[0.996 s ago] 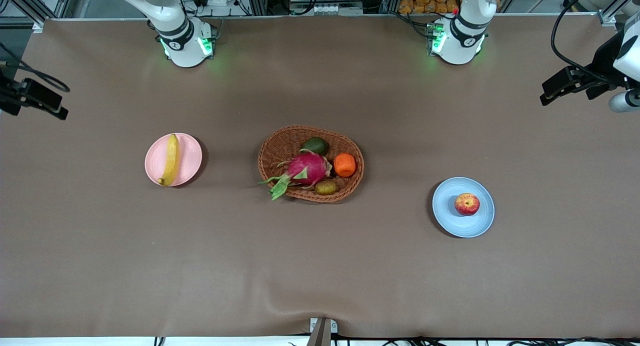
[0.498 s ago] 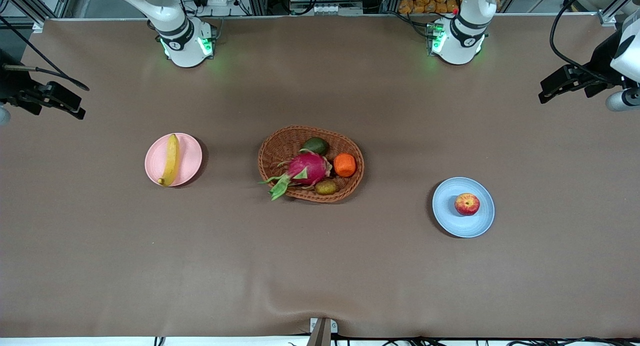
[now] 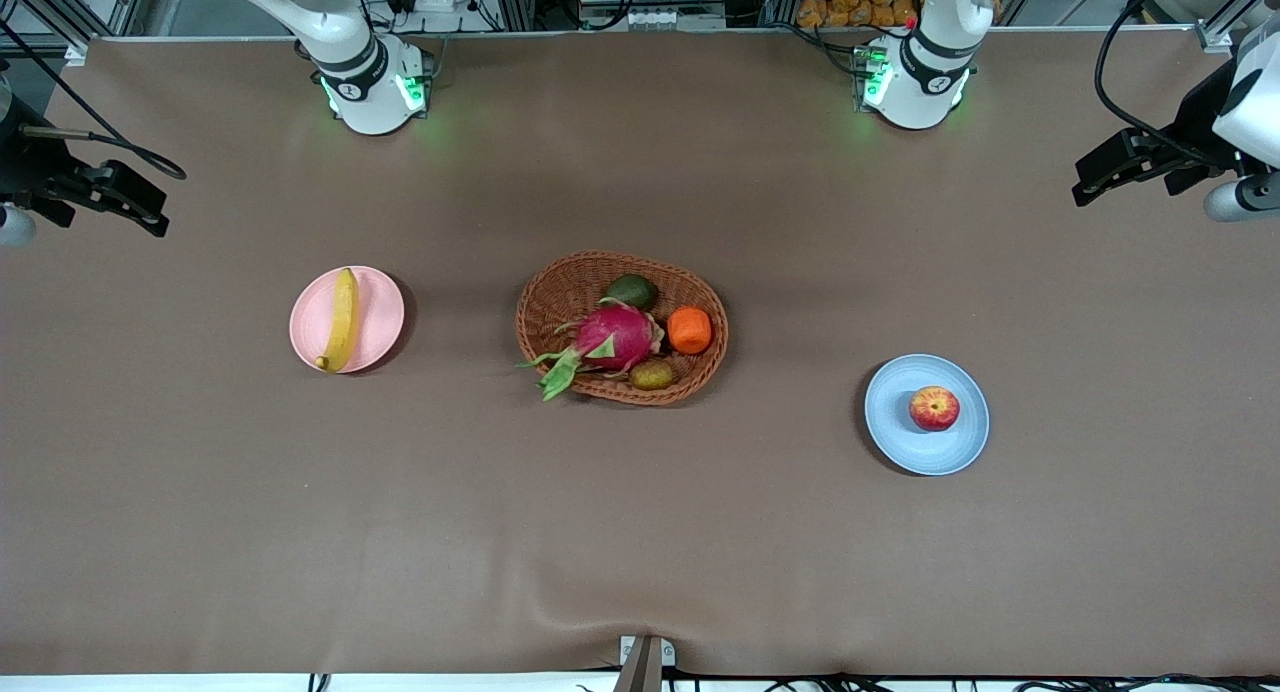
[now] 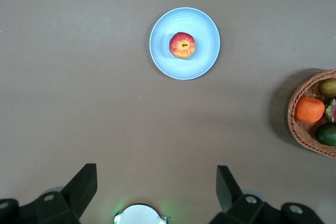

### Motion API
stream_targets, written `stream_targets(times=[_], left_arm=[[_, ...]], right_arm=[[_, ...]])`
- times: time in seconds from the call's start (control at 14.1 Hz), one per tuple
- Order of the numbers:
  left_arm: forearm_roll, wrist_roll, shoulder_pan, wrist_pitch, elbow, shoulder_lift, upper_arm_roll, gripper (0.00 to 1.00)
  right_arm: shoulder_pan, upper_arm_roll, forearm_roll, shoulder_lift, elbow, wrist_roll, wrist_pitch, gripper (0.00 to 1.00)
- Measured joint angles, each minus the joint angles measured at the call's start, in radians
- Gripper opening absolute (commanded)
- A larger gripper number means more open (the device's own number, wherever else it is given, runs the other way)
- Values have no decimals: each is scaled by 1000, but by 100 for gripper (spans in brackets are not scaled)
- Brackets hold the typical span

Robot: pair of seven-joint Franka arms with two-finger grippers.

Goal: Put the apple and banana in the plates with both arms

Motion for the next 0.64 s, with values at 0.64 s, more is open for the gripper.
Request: stream_targets(times=[0.64], left_arm=[[0,0,0,0,0,0,0,100]], right_arm=[[-3,-6,35,0,0,4,2,100]])
